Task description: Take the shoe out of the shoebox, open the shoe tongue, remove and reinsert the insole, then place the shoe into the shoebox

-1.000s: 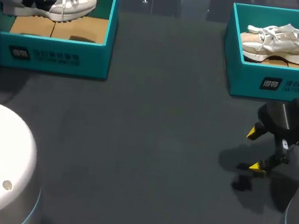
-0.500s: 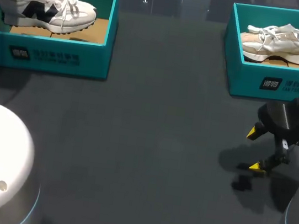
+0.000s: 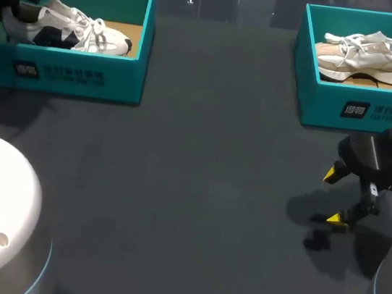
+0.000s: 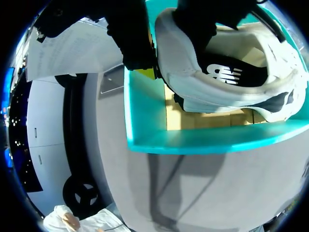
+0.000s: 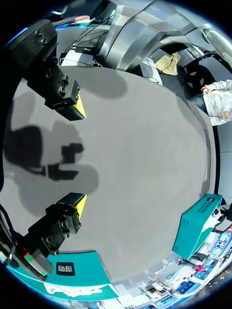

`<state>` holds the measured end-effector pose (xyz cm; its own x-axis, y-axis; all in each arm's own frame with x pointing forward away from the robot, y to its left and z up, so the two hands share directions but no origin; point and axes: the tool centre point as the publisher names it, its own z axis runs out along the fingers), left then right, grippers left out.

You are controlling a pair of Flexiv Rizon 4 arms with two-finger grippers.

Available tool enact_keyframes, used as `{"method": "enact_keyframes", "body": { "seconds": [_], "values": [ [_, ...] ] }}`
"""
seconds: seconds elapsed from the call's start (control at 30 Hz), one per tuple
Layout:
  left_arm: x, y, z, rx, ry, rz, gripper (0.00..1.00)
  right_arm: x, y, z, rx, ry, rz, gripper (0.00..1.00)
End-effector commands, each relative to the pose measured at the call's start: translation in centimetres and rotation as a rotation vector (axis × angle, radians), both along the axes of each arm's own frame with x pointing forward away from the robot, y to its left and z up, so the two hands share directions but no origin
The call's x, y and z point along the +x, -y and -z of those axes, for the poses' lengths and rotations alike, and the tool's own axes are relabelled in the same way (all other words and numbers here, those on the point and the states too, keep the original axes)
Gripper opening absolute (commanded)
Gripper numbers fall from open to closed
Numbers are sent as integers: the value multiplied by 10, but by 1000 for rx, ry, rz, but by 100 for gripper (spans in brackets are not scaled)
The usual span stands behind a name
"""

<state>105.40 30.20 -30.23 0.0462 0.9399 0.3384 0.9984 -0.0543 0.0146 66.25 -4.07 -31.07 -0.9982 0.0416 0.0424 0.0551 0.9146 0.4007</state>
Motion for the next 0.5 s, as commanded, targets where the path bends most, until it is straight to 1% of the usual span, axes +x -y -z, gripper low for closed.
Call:
{"method": "enact_keyframes", "body": {
  "seconds": [0.03,0.5],
  "values": [
    [-3,1,8,7,13,2,0,-2,-1,0,-3,2,2,100],
    [3,3,39,0,2,-22,0,-2,-1,0,-3,2,2,100]
  ]
}}
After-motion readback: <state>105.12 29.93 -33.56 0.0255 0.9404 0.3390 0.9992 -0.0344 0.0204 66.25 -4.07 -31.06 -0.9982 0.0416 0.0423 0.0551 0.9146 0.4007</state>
